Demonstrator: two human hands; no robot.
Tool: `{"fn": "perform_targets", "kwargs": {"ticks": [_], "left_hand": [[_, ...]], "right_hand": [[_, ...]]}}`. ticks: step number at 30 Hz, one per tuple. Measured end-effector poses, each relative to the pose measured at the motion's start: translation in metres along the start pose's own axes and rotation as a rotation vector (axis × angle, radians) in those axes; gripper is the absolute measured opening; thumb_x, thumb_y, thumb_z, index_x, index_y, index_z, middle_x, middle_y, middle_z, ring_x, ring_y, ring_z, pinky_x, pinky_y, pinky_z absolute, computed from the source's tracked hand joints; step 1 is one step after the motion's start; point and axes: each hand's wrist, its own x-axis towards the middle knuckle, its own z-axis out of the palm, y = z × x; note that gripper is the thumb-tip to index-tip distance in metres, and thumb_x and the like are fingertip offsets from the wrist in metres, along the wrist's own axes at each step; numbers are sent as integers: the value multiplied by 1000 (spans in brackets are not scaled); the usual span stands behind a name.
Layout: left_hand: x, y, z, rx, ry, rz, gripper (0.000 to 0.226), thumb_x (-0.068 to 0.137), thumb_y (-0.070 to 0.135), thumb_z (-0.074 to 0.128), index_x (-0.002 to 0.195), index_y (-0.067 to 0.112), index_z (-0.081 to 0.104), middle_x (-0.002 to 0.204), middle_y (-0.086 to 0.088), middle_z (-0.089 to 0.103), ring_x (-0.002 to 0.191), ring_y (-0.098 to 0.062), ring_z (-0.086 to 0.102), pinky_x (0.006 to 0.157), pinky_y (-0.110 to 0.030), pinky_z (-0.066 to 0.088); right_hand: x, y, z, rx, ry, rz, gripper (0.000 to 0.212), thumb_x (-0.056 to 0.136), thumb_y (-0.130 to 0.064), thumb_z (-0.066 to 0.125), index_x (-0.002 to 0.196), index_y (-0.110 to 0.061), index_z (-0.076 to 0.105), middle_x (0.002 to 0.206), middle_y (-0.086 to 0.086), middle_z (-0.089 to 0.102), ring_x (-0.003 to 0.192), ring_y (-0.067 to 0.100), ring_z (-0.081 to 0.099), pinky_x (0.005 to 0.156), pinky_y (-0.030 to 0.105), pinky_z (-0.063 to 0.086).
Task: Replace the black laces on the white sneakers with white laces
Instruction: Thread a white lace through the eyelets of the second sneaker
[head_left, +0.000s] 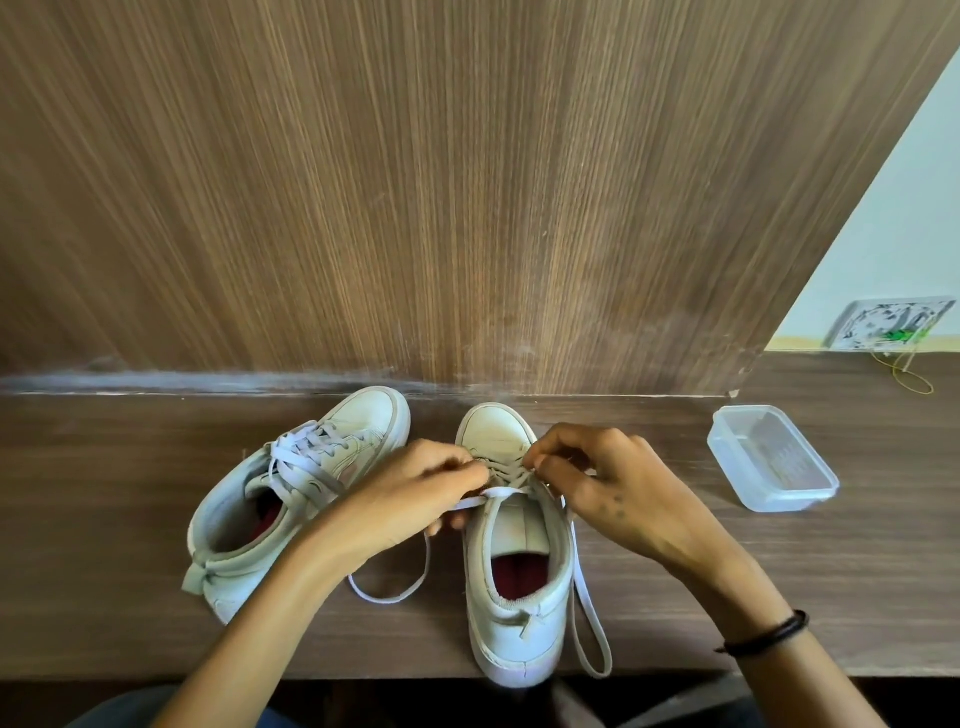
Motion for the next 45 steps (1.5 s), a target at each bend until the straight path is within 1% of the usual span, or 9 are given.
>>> {"fn": "perform_targets", "kwargs": {"ticks": [4,10,14,18,24,29,34,42,45], "left_hand": [[6,3,8,36,175,145,3,92,31,65,92,29,68,66,7,58,59,-5,47,66,-30,39],[11,10,12,78,77,94,39,64,57,51,84,30,71,60,18,54,61,-6,48,66,-31,39],[11,11,6,26,42,70,34,72,47,54,89,25,73,65,9,53,61,-7,45,65,-31,37],[8,10,-2,10,-5,106,40,70,54,55,93,29,76,82,-14,66,73,-11,54,72,-34,42],[7,9,-5,48,-29,100,45,75,52,52,93,16,73,89,-19,63,76,-12,52,72,-34,43],[6,13,-1,100,-9,108,28,93,25,55,86,-2,58,69,1,39,66,-8,35,65,-33,29],[8,15,4,109,17,91,32,86,33,50,70,7,47,66,3,34,65,-9,33,69,-35,29],[10,-1,-9,16,88,22,30,100,47,55,87,27,72,83,6,73,84,-10,66,91,-42,51],[-4,-5,-12,-6,-12,-32,47,100,59,48,99,22,77,96,9,77,97,-8,70,99,-27,46]], "right_hand": [[0,-3,1,9,-20,32,19,99,-21,59,100,-29,76,83,-18,71,80,-4,62,71,8,44],[-6,-5,-1,82,-96,38,21,95,-49,60,109,-36,68,103,-16,71,93,2,66,82,21,53],[-8,-7,-4,77,-96,30,23,91,-49,65,109,-34,68,101,-15,72,92,3,67,83,27,56],[-9,-3,-12,100,-83,16,16,93,-40,67,107,-31,71,92,-17,72,88,0,67,75,16,52],[-9,1,-16,132,-117,12,11,96,-33,65,101,-27,72,91,-15,74,82,9,70,79,25,55],[-9,1,-14,125,-109,1,11,96,-34,65,98,-28,73,88,-11,74,81,7,69,77,22,55],[-9,0,-9,142,-116,22,13,95,-40,65,96,-30,73,91,-8,75,82,10,69,82,32,57],[-7,4,-11,245,-146,73,47,98,-63,52,94,-21,73,95,6,74,97,22,71,96,51,56],[-9,6,-11,259,-149,80,48,99,-63,49,96,-21,74,94,4,75,98,25,71,101,52,53]]}}
